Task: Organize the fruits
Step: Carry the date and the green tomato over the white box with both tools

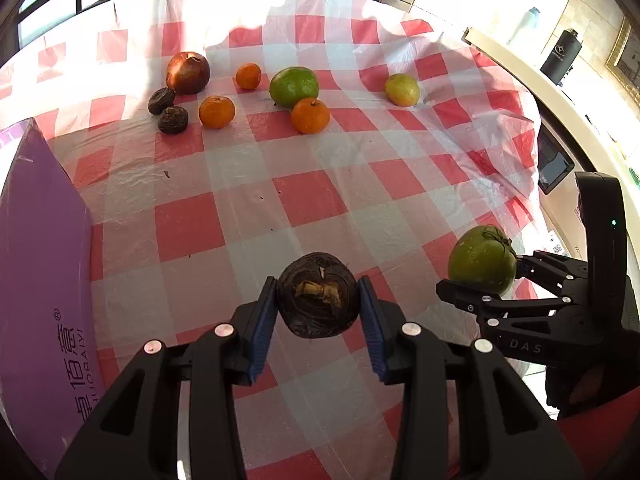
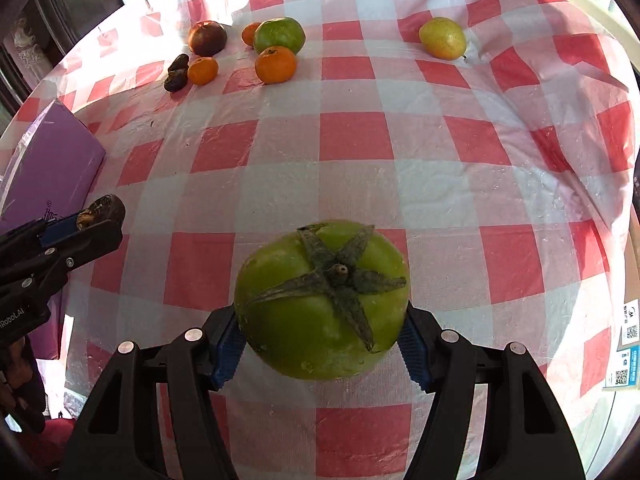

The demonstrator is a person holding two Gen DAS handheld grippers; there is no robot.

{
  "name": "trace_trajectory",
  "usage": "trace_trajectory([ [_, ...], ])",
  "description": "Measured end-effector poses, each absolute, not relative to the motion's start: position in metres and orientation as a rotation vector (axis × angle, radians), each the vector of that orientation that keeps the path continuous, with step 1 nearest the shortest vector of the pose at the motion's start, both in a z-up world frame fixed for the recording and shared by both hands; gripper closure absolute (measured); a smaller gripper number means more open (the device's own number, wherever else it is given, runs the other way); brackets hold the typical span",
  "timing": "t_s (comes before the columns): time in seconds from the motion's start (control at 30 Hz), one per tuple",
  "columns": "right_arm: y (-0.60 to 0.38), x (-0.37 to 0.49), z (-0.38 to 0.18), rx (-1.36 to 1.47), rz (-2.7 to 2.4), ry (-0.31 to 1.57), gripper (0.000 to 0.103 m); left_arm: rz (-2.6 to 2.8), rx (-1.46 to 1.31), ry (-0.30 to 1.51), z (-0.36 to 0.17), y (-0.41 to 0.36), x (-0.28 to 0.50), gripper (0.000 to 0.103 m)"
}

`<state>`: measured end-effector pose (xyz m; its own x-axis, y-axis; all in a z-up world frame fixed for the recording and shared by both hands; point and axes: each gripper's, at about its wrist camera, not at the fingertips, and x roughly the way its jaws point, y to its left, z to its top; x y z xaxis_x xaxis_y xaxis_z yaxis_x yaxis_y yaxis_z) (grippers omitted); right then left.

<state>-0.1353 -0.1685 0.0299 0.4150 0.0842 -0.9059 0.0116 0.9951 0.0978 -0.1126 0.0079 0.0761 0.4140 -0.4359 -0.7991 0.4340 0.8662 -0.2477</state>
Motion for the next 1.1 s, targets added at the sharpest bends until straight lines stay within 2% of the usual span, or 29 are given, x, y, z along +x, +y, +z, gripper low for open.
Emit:
trace_trajectory([
  [0.23,-0.107,-0.112,0.076,0.088,0.154,1.02,0.039,-0.501,-0.126,0.798,0.166,0.072,-0.1,0.063],
  [0.4,-0.031,-0.092,0.112,0.049,0.322,0.953,0.039,-0.32,-0.208,0.768,0.187,0.161,-0.102,0.063],
  [0.57,0.066,-0.07,0.14,-0.032,0.549,0.941,0.038,-0.063,-0.286,0.885,0.157,0.245,-0.122,0.063],
  [0.73,0.172,-0.062,0.146,-0.161,0.702,0.995,0.038,0.113,-0.302,1.033,0.117,0.286,-0.142,0.063],
  [0.9,0.241,-0.066,0.111,-0.435,0.727,1.085,0.039,0.201,-0.26,1.212,0.076,0.308,-0.14,0.063],
  [1.1,0.256,-0.062,0.056,-0.583,0.66,1.252,0.039,0.236,-0.287,1.361,0.048,0.316,-0.145,0.063],
])
